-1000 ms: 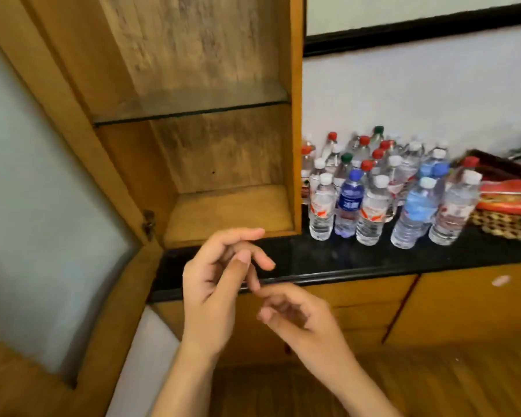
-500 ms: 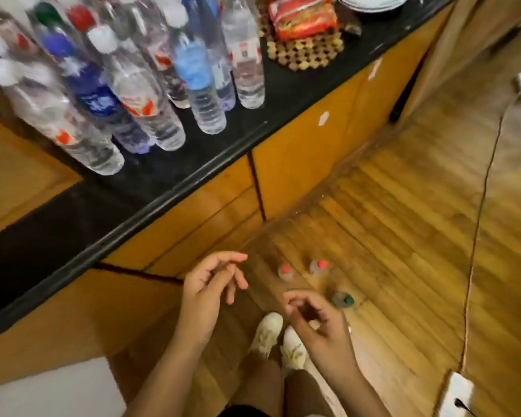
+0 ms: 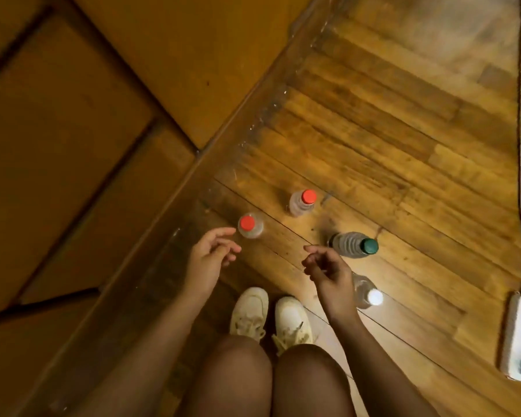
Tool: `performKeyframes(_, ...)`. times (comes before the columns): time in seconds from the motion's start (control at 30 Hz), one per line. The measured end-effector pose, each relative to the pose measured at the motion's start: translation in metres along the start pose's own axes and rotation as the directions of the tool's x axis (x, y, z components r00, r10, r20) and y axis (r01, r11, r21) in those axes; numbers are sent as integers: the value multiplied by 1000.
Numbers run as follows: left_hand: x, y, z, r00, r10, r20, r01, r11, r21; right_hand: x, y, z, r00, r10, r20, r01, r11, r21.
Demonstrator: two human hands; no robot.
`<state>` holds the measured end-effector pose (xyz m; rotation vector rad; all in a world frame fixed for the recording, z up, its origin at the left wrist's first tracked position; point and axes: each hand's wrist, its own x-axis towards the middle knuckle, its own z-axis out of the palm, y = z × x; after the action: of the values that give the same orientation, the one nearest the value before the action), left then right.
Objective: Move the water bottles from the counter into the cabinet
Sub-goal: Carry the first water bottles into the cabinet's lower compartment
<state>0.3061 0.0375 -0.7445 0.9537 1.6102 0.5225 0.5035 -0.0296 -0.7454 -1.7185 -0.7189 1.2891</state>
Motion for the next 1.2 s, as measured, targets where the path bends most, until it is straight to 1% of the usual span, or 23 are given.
performKeyframes(0.1,50,-50,15,993,-72,-88,72,997,-3,47,55,11,999,6,-46,-5,1000,25)
performKeyframes(0.13,65,-63,17,991,-93,-92,94,996,10,61,70,15,997,6,-74,-3,999,37)
performKeyframes(0.2,92,-87,22,996,-88,-30,90,993,70,90,97,23,991,0,-137,5,999,34)
performKeyframes(0.3,121,-115,29,989,-7,148,-12,992,126,132,127,31,983,-52,-177,49,999,-18)
performKeyframes(0.37,137,-129,33,972,38,230,-61,994,95,157,139,37,977,-105,-184,97,994,-51)
performKeyframes(0.4,144,-136,36,966,59,250,-79,994,70,168,144,39,974,-116,-196,110,993,-41)
performKeyframes(0.47,155,-148,42,963,107,246,-118,993,32,188,151,42,972,-115,-207,120,993,10)
performKeyframes(0.53,161,-155,49,963,167,213,-170,985,-1,201,155,44,976,-133,-175,145,988,58)
performKeyframes(0.6,163,-157,53,955,226,193,-221,974,-49,205,156,45,973,-175,-151,185,981,57)
performKeyframes(0.67,166,-159,55,950,245,197,-238,970,-58,205,155,45,968,-202,-149,211,976,46)
performKeyframes(0.77,166,-160,57,962,193,192,-188,981,-41,204,151,42,970,-192,-148,201,978,50)
performKeyframes(0.87,167,-155,56,973,130,192,-120,991,-64,203,147,41,974,-160,-160,173,983,66)
performKeyframes(0.97,170,-149,56,984,58,167,-29,985,-171,197,142,44,975,-124,-184,145,983,110)
performKeyframes(1.07,166,-145,57,985,-55,165,103,950,-295,186,140,47,985,-51,-162,77,985,156)
performKeyframes(1.2,153,-126,52,964,-187,188,239,919,-313,170,124,49,993,67,-95,-43,972,230)
